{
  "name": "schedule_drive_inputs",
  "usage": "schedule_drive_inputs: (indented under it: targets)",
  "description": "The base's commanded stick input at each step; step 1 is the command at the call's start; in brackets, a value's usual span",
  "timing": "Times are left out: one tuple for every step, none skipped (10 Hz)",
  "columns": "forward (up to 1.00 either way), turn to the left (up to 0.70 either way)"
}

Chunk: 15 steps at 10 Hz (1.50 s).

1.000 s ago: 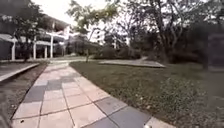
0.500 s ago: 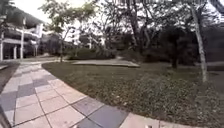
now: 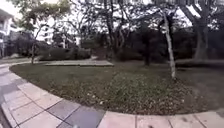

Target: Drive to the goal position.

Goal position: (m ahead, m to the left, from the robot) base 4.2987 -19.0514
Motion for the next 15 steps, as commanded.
schedule_drive_inputs:
  targets:
    - [0.00, -0.70]
    - [0.00, -0.70]
    - [0.00, -0.70]
    - [0.00, -0.70]
    - [0.00, -0.70]
    - [0.00, -0.70]
    - [0.00, -0.70]
    - [0.00, -0.70]
    - [0.00, -0.70]
    - [0.00, -0.70]
    - [0.00, -0.70]
    - [0.00, -0.70]
    - [0.00, -0.70]
    - [0.00, -0.70]
    - [0.00, -0.70]
